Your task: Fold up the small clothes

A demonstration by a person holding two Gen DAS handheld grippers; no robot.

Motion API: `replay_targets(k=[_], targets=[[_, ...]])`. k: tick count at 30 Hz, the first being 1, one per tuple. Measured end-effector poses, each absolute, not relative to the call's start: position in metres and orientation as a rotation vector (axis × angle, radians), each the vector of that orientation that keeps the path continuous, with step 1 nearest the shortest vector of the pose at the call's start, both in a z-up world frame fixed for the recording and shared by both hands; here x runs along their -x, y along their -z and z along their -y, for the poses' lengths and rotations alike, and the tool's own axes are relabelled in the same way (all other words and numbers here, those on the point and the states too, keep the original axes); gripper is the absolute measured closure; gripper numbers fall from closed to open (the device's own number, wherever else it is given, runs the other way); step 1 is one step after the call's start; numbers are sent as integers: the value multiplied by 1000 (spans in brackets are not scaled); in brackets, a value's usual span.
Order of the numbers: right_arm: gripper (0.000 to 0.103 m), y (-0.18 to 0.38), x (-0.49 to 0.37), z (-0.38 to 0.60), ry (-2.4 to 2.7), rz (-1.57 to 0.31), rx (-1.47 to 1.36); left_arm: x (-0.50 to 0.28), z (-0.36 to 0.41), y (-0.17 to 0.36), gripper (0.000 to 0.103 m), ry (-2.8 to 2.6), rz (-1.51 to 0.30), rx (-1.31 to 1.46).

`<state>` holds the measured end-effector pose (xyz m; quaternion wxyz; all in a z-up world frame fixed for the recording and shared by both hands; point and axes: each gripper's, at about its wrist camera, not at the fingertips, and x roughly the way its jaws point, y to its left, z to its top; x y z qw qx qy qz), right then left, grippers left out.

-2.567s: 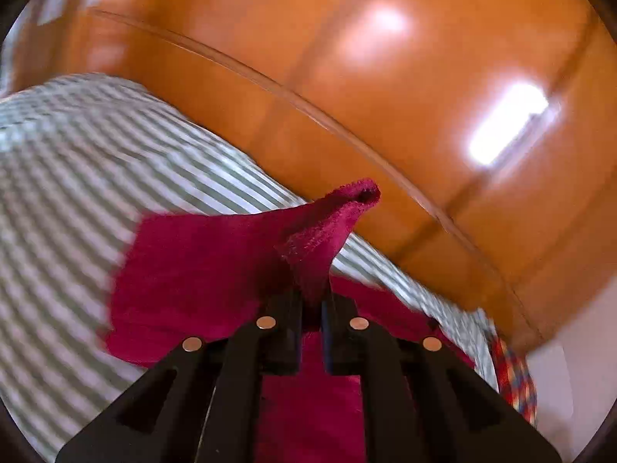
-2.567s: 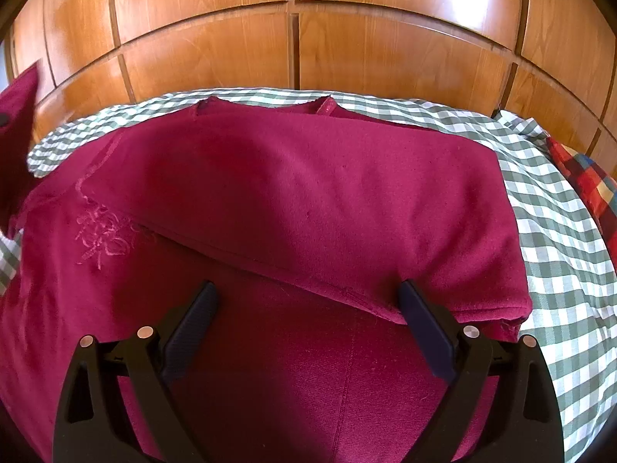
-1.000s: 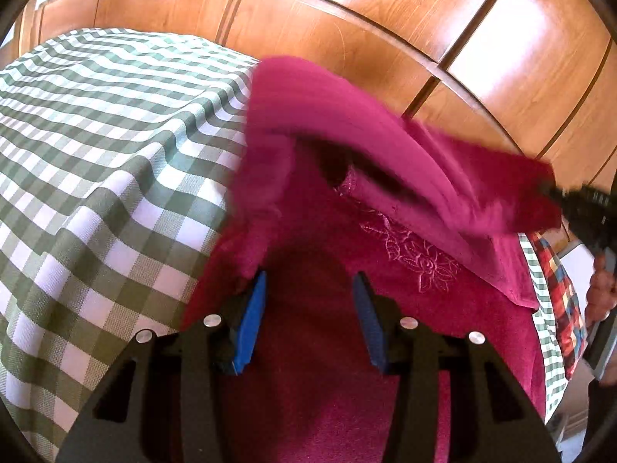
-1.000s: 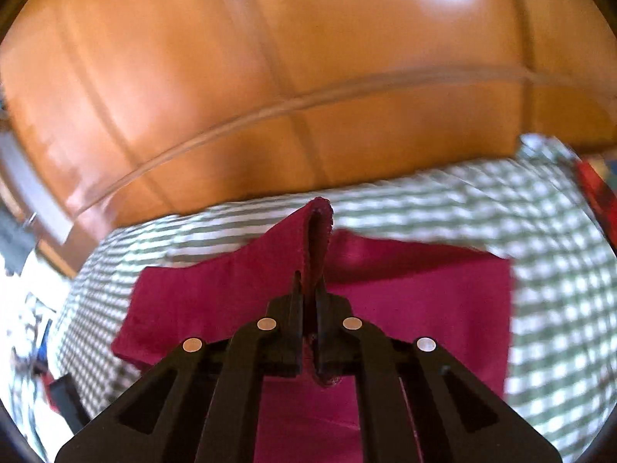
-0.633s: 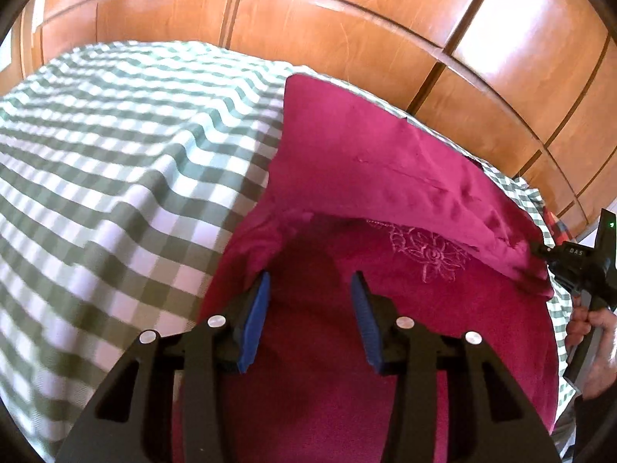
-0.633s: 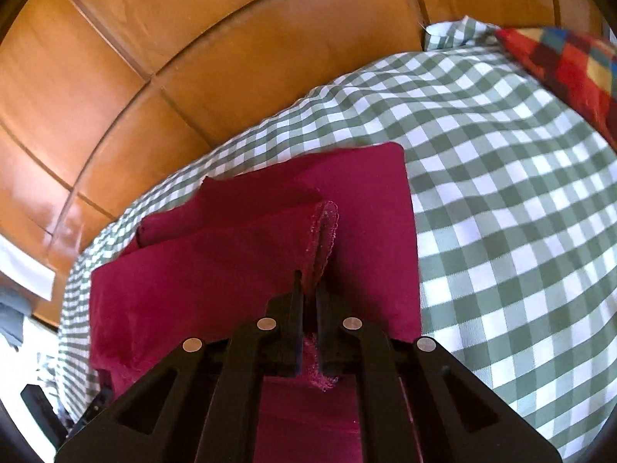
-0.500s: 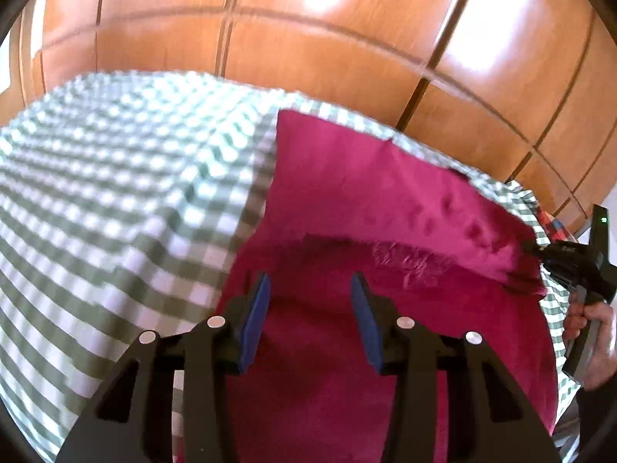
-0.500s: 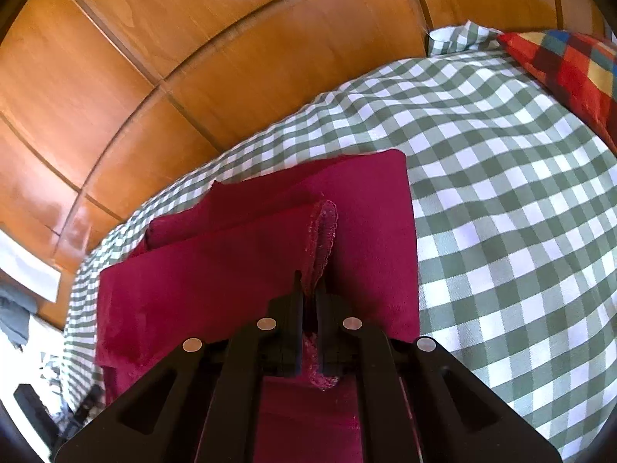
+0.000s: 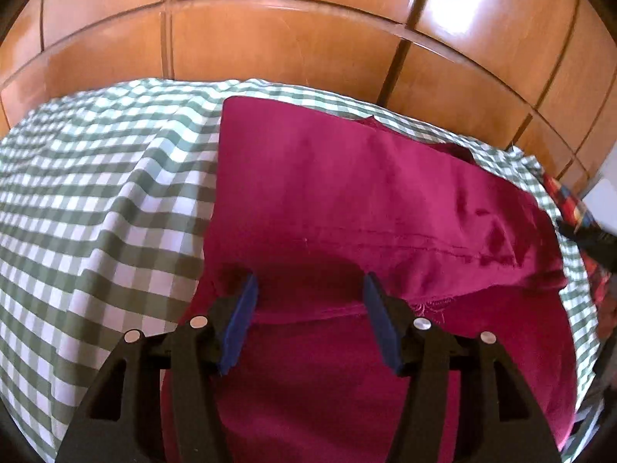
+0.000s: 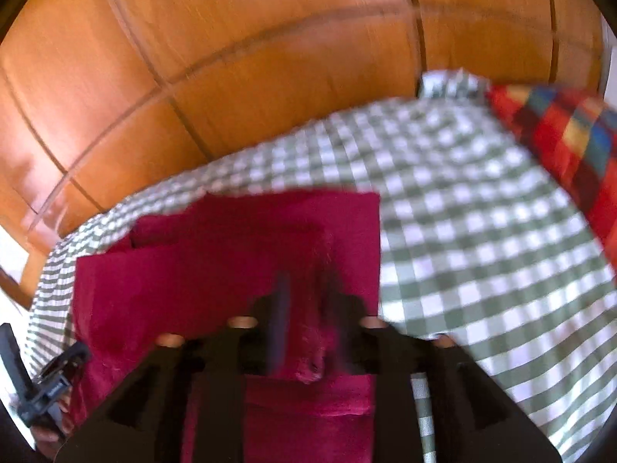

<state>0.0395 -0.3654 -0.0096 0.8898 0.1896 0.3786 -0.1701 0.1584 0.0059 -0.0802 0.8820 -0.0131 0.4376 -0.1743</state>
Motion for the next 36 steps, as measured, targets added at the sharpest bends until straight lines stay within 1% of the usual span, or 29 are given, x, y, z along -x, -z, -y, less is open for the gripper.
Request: replay_targets(k=[1, 4, 9, 14, 16, 20, 22, 23, 27, 30, 34, 36], targets=[[32, 2, -39, 356, 339, -749, -369, -157, -7, 78, 47, 367, -901, 31], [32, -3, -51, 333, 281, -746, -307, -155, -22, 60, 47, 381, -844, 115], [32, 19, -72, 316, 269, -798, -232, -188, -57, 43, 47, 322, -835, 300], [32, 46, -82, 329, 335, -852, -220, -215, -47, 34, 48, 327, -811, 281], [32, 57, -80, 332, 344, -863, -220, -229, -36, 37, 48, 314, -829, 248], [31, 72, -77, 330, 348, -844, -180, -260, -17, 67, 50, 228, -912, 165], [30, 75, -79, 328, 353, -841, -169, -269, -16, 89, 47, 194, -965, 144], [30, 75, -79, 327, 356, -841, -162, -271, -17, 99, 46, 195, -961, 149], [29, 77, -79, 329, 353, -837, -168, -261, -14, 95, 45, 167, -923, 120], [29, 77, -78, 329, 352, -836, -172, -246, -22, 81, 46, 124, -910, 119], [28, 75, -79, 329, 350, -846, -172, -198, -28, 57, 44, 152, -824, 75], [27, 70, -79, 327, 356, -855, -160, -175, -28, 54, 42, 187, -804, 25]])
